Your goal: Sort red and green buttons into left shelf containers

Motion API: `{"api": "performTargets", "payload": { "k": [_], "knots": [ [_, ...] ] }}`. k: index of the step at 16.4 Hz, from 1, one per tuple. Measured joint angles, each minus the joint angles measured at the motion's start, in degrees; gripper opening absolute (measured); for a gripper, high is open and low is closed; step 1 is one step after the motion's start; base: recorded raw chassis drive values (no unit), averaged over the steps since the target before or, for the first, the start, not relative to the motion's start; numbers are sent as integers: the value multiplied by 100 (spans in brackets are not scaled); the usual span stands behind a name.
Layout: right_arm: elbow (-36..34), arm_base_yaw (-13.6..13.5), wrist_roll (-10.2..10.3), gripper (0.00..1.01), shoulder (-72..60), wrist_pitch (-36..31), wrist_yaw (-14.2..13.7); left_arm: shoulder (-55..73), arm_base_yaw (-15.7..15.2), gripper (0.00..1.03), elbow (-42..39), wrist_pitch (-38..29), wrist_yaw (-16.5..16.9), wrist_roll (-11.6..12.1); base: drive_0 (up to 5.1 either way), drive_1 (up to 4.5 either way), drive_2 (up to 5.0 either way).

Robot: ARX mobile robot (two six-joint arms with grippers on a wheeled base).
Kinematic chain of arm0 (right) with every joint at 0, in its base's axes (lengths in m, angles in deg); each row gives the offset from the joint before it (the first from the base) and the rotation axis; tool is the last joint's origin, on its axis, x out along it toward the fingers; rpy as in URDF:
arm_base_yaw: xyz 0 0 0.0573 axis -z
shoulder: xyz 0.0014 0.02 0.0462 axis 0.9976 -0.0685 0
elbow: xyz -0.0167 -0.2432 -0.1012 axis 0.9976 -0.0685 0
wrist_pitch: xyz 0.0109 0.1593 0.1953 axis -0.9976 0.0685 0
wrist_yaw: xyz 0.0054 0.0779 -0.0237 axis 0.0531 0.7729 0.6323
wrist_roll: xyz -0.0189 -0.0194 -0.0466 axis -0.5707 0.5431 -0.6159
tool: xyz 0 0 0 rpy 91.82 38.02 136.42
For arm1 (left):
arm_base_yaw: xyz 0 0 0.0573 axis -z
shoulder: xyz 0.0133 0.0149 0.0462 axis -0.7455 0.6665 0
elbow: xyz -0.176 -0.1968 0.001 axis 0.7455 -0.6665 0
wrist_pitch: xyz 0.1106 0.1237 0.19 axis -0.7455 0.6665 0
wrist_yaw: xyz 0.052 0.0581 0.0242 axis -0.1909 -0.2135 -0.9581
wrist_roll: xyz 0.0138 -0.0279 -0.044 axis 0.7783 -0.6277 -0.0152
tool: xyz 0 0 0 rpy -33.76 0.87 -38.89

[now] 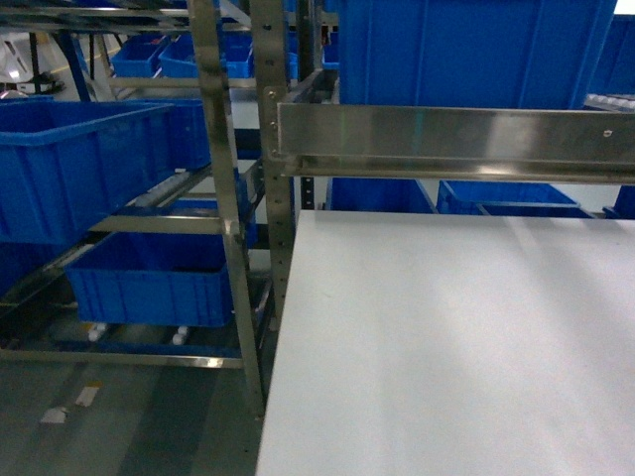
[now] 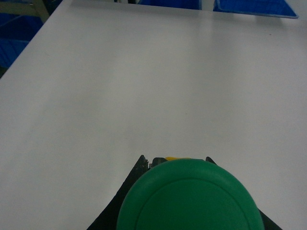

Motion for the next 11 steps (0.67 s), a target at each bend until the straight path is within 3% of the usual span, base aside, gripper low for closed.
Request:
{"api": "performTargets", "payload": {
  "k": [11],
  "knots": [
    [0,0,0,26,0,0,0,0,0,26,0,-7,2,0,-491,245,245]
  ]
}}
